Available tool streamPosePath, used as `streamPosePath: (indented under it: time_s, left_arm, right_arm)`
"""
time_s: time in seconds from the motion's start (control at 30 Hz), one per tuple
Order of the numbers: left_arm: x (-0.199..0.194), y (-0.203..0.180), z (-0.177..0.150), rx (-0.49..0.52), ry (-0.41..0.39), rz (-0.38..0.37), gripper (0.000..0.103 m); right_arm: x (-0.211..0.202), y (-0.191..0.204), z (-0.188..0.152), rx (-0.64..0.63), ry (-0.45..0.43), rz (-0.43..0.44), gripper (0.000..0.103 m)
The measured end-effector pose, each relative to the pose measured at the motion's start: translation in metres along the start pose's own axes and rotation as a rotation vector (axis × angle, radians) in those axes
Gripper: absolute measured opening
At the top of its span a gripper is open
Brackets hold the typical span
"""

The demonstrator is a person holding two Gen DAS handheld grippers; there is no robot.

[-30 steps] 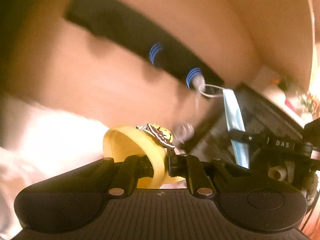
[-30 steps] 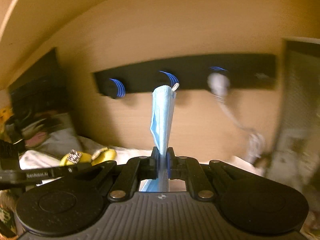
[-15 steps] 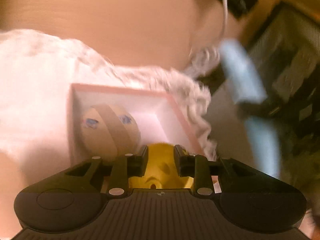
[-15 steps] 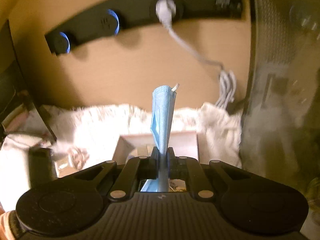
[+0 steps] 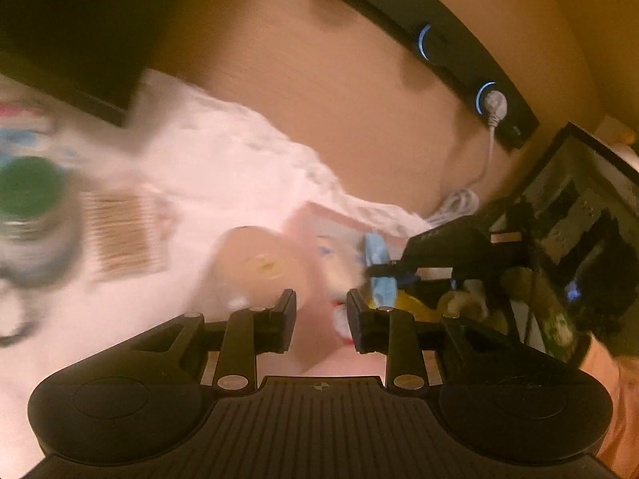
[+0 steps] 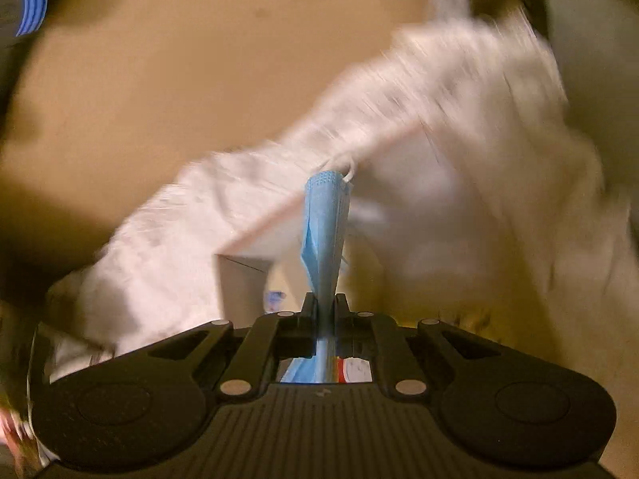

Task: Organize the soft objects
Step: 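Lower the yellow toy into the pink box and open the left tool while the right tool holds the mask, then lower the blue mask into the pink box and open the right tool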

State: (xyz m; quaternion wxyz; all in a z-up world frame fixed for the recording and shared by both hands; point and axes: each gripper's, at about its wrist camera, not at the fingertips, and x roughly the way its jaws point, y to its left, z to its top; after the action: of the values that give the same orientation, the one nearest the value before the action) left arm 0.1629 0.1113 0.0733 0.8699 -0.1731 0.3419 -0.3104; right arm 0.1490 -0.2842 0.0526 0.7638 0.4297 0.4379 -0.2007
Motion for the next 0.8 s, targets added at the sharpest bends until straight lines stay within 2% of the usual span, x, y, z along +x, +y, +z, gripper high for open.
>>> streamPosePath:
  time_s: [0.07,0.17,0.23,0.33,0.37,0.43,0.5,0.53,0.67,0.73,0.8]
  left_arm:
    - [-0.019,0.009,-0.007,0.048,-0.020,0.049,0.030]
    - [-0.047,0.029,-0.016,0.080,-0.038,0.114,0.030]
    - [-0.060,0.049,-0.018,0.043,-0.040,0.146,0.030]
    - [-0.075,0.077,-0.018,-0.026,-0.058,0.200,0.030]
    - [-0.080,0.085,-0.018,-0.039,-0.065,0.212,0.030]
    - [-0.088,0.094,-0.016,-0.038,-0.074,0.221,0.030]
    - [-0.094,0.101,-0.012,-0.013,-0.071,0.235,0.030]
    - [-0.096,0.105,-0.011,0.002,-0.071,0.249,0.030]
    - [-0.105,0.128,-0.009,0.007,-0.068,0.310,0.030]
    - [-0.103,0.142,-0.009,-0.011,-0.057,0.316,0.030]
    - [-0.100,0.153,-0.010,-0.014,-0.059,0.322,0.030]
  right_arm:
    - [0.001,-0.003,-0.008,0.055,-0.049,-0.037,0.007]
    - [-0.009,-0.008,-0.015,0.142,-0.160,-0.033,0.007]
    - [-0.011,-0.011,-0.016,0.195,-0.200,-0.051,0.007]
    - [-0.008,-0.020,-0.013,0.298,-0.202,-0.063,0.007]
    - [-0.004,-0.019,-0.012,0.294,-0.188,-0.059,0.007]
    - [0.001,-0.007,-0.011,0.193,-0.130,-0.061,0.011]
    - [-0.005,0.009,-0.014,0.070,-0.081,-0.059,0.022]
    - [-0.016,0.015,-0.018,0.008,-0.091,-0.041,0.024]
    - [-0.080,0.024,-0.033,-0.185,-0.242,-0.044,0.062]
    - [-0.101,0.026,-0.038,-0.251,-0.284,-0.044,0.065]
    - [-0.106,0.027,-0.038,-0.284,-0.286,-0.023,0.066]
